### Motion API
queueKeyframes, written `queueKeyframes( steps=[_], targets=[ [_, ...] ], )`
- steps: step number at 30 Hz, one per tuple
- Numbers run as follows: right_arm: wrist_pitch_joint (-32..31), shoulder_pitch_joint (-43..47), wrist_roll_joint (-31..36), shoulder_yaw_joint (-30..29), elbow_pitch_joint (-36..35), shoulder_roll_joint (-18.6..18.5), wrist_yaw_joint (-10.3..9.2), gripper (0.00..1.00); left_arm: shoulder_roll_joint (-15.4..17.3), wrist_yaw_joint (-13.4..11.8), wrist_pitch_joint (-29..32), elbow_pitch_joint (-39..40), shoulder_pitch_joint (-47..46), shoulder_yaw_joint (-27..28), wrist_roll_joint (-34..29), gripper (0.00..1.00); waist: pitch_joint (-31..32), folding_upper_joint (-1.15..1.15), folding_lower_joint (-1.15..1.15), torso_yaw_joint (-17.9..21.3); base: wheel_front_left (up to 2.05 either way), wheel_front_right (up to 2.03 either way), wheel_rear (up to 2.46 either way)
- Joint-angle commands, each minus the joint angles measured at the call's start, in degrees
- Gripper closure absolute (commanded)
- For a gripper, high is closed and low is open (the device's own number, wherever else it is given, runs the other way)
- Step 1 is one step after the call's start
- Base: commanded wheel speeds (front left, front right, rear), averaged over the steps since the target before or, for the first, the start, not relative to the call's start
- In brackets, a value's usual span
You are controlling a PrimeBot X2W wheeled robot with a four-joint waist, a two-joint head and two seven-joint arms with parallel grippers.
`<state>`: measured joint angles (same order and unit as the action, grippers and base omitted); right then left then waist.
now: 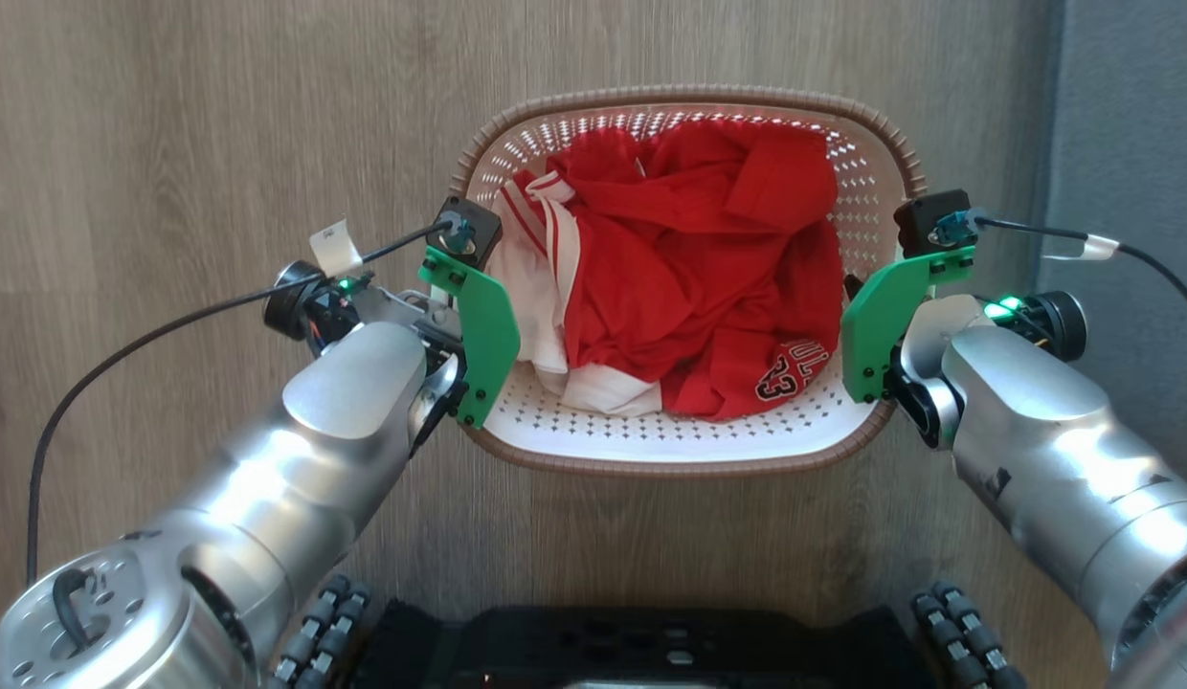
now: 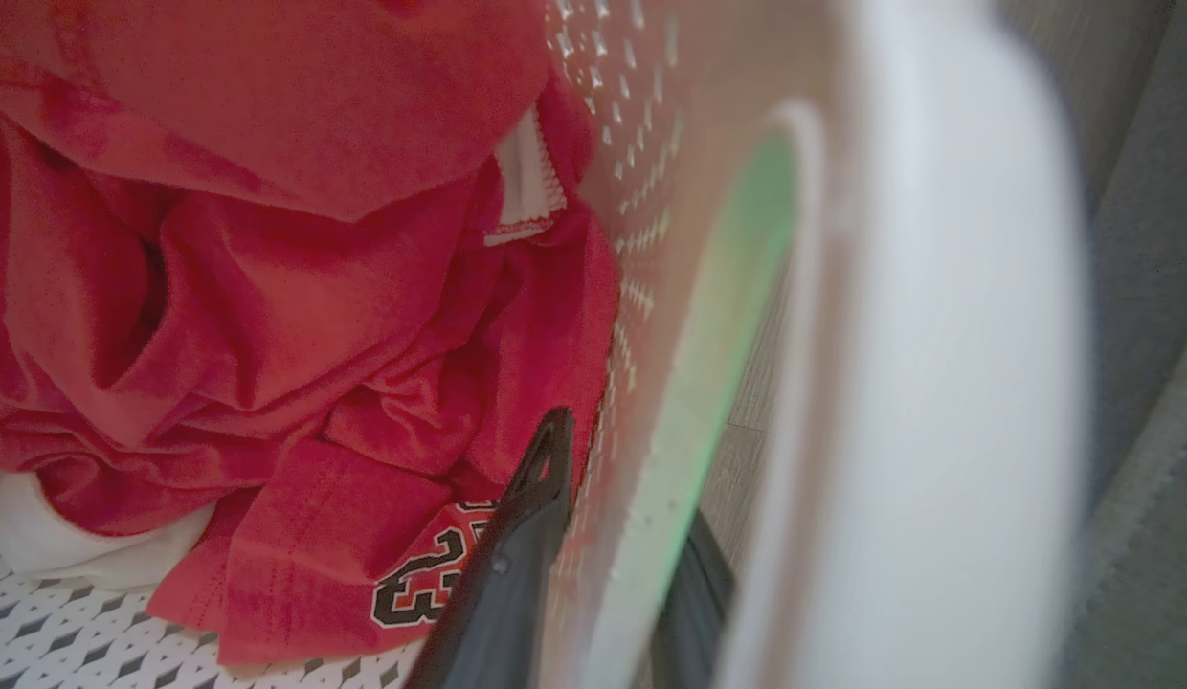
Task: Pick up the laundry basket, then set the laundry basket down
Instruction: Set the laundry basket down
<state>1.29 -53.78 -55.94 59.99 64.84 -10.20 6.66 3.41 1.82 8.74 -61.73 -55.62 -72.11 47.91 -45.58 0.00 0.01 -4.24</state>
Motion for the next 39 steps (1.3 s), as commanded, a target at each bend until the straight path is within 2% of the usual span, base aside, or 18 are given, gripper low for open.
queueKeyframes(
  steps=[1, 19, 21, 22, 23, 24, 26, 27, 39],
  targets=[
    [1.23, 0.19, 0.57, 1.02, -0.8, 1.64, 0.83, 1.0, -0.53, 0.66, -0.24, 2.12, 0.57, -1.17, -1.78, 1.0, -2.11, 0.0, -0.01, -0.21, 0.0, 0.0, 0.0],
    [2.26, -1.39, 0.21, 3.23, 2.27, 2.64, 0.83, 1.0, -0.53, -0.71, -1.76, 2.29, -0.99, -1.23, -3.87, 1.0, -6.36, 0.0, -0.01, -0.54, 0.0, 0.0, 0.0],
    [2.65, -1.63, 0.09, 3.15, 3.1, 2.67, 0.83, 0.62, -0.53, -1.0, -1.64, 2.33, -0.99, -1.24, -3.57, 1.0, -6.36, 0.0, -0.01, -0.59, 0.0, 0.0, 0.0],
    [3.19, -1.8, 0.22, 3.21, 3.47, 2.7, 0.83, 0.42, -0.53, -1.45, -1.86, 2.33, -1.03, -1.24, -3.51, 0.9, -6.35, 0.0, -0.01, -0.62, 0.0, 0.0, 0.0],
    [3.55, -1.88, 0.21, 3.19, 3.8, 2.78, 0.83, 0.0, -0.53, -1.82, -2.11, 2.36, -1.04, -1.24, -3.7, 0.69, -6.31, 0.0, -0.01, -0.64, 0.0, 0.0, 0.0],
    [3.65, -1.87, 0.11, 3.17, 4.09, 2.9, 0.83, 0.0, -0.53, -2.17, -2.3, 2.37, -1.02, -1.24, -3.88, 0.55, -6.26, 0.0, -0.01, -0.66, 0.0, 0.0, 0.0],
    [3.13, -1.87, 0.15, 3.56, 4.48, 3.08, 0.83, 0.0, -0.53, -2.39, -2.2, 2.32, -0.93, -1.24, -4.41, 0.06, -6.14, 0.0, -0.01, -0.66, 0.0, 0.0, 0.0],
    [3.51, -1.99, 0.21, 3.62, 4.64, 3.09, 0.83, 0.0, -0.53, -2.51, -2.2, 2.31, -0.9, -1.24, -4.49, 0.0, -6.09, 0.0, -0.01, -0.66, 0.0, 0.0, 0.0],
    [4.95, -2.74, -0.55, 4.09, 5.51, 3.27, 0.83, 0.0, -0.53, -3.32, -0.42, 2.83, -0.88, -1.24, -3.15, 0.0, -6.04, 0.0, -0.01, -1.13, 0.0, 0.0, 0.0]
  ],
)
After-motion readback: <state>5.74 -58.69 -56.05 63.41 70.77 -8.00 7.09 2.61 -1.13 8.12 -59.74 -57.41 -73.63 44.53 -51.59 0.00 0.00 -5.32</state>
